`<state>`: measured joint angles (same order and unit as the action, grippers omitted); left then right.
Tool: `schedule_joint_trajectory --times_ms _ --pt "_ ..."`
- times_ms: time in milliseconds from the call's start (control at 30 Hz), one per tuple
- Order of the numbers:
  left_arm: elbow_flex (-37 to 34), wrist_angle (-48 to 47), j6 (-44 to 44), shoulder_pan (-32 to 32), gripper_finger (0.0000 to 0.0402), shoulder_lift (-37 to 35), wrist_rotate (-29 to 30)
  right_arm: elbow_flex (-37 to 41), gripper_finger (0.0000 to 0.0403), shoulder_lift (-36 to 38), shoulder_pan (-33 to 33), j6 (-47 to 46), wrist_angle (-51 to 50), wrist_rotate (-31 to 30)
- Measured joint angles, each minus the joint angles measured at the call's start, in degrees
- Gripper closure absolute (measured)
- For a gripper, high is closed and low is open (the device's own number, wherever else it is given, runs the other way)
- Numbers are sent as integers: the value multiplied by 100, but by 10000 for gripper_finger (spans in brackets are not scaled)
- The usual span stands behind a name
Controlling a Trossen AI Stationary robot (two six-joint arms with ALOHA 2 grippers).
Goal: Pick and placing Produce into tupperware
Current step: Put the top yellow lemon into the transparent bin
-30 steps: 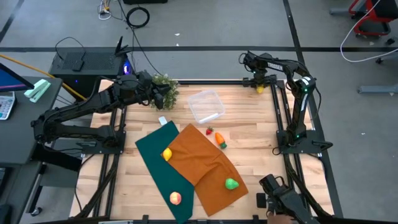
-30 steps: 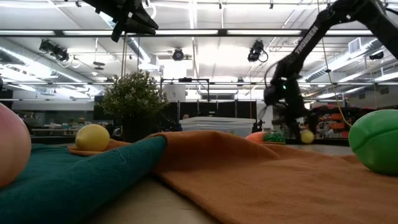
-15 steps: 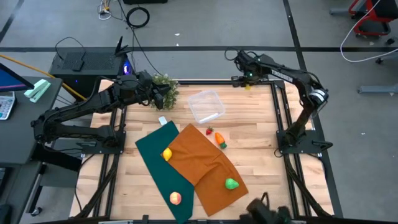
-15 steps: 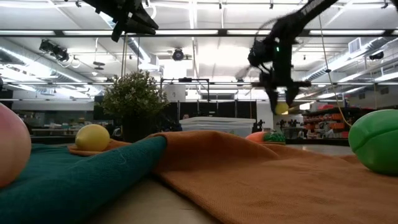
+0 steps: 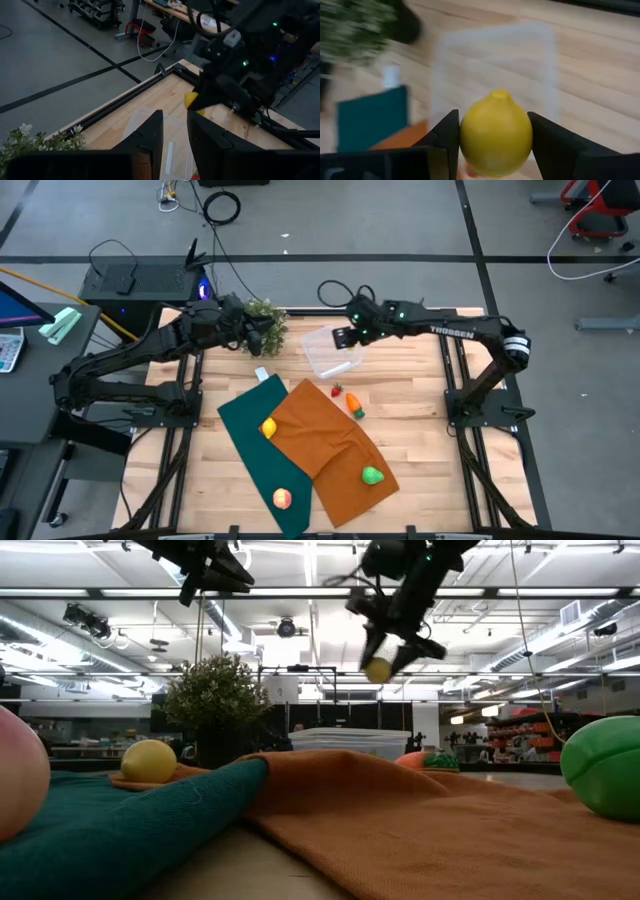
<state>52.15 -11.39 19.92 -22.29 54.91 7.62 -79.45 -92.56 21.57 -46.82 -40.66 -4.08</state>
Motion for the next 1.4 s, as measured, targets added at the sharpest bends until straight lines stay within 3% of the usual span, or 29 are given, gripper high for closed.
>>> schedule_joint_trajectory --times_ms 400,767,1000,1400 --pt "1 -48 -7 0 303 -444 0 -3 250 -324 -53 849 1369 -159" --pt "2 -141 -20 0 303 -796 7 -1 250 -1066 -180 2317 2308 -368" --pt "1 -335 -3 0 299 -856 9 2 250 -1347 -444 3523 2364 -1099" --pt "1 -401 -7 2 298 -856 7 7 250 -1807 -639 3483 2577 -1648"
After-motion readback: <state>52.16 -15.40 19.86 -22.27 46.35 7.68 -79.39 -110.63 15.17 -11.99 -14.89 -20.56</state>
